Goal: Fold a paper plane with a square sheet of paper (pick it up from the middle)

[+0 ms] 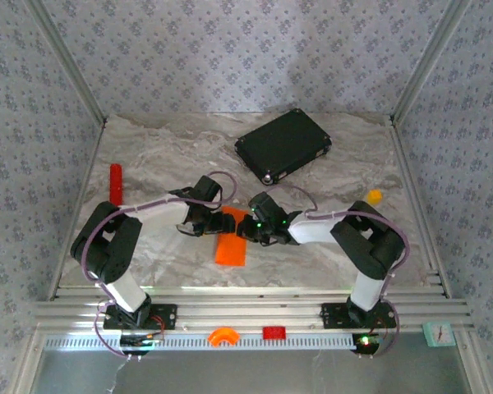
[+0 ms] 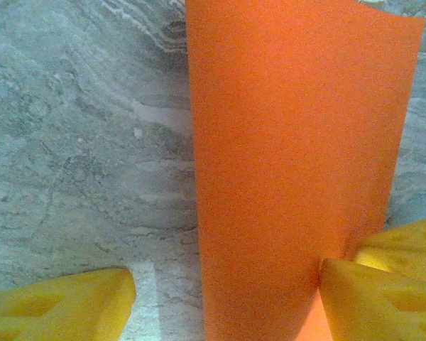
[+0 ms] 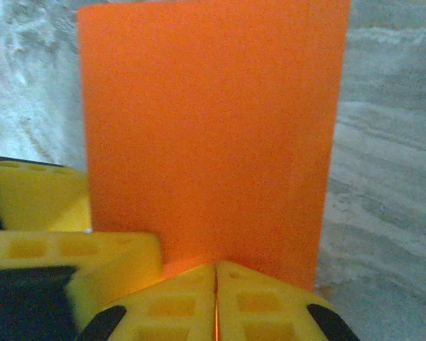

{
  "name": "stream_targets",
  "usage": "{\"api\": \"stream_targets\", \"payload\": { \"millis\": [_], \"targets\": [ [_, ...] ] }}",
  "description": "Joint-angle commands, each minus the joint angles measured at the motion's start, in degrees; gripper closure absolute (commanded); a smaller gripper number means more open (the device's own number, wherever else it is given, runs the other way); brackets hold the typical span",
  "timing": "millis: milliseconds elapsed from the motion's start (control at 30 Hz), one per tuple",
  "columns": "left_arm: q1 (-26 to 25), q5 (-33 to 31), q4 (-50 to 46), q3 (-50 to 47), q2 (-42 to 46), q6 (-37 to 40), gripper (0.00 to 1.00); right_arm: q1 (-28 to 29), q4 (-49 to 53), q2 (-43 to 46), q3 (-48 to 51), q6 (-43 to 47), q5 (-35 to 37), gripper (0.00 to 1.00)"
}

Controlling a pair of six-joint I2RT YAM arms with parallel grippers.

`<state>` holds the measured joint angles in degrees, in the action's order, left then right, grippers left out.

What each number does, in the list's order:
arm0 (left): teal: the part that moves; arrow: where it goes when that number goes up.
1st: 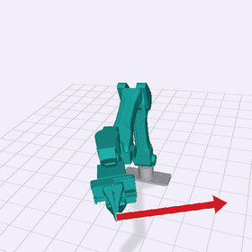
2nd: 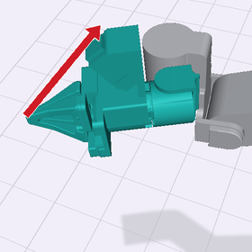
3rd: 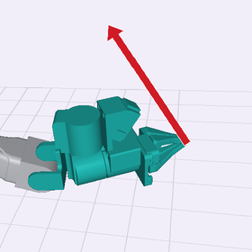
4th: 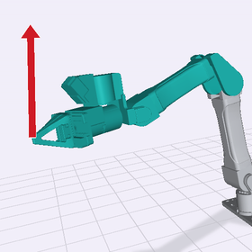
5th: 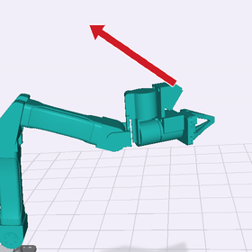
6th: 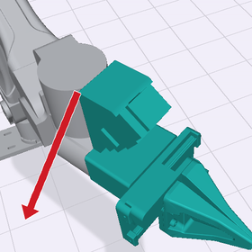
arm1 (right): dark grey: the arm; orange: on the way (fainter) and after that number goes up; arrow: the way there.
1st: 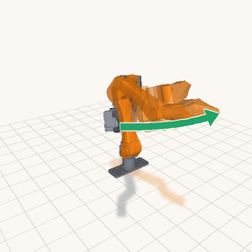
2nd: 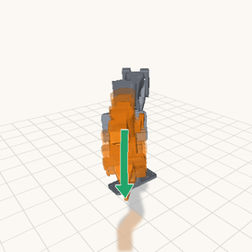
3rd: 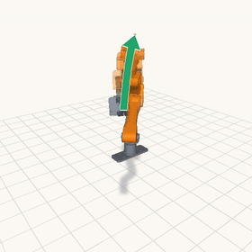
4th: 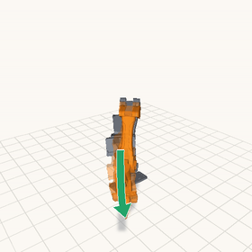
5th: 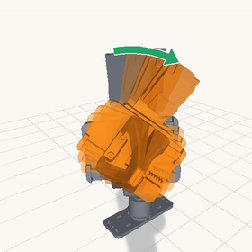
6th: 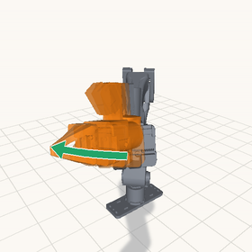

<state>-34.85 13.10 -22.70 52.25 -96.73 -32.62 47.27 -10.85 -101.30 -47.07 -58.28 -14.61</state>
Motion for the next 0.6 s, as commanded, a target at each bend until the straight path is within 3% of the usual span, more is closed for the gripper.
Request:
{"api": "stream_targets", "payload": {
  "millis": [0,333,567],
  "targets": [
    [-0.77,-0.28,3.97,-2.80,-4.42,0.50,0.26,0.38,4.17,-2.44,-0.69,-0.10,-1.03,0.91],
    [-0.76,6.38,6.66,-3.46,4.01,-2.60,0.26,-3.42,3.62,1.23,9.48,2.37,-4.29,0.91],
    [-2.02,11.42,14.53,-6.76,6.53,-7.97,0.28,-7.45,11.26,2.87,7.96,9.95,-7.98,0.91]
  ]
}}
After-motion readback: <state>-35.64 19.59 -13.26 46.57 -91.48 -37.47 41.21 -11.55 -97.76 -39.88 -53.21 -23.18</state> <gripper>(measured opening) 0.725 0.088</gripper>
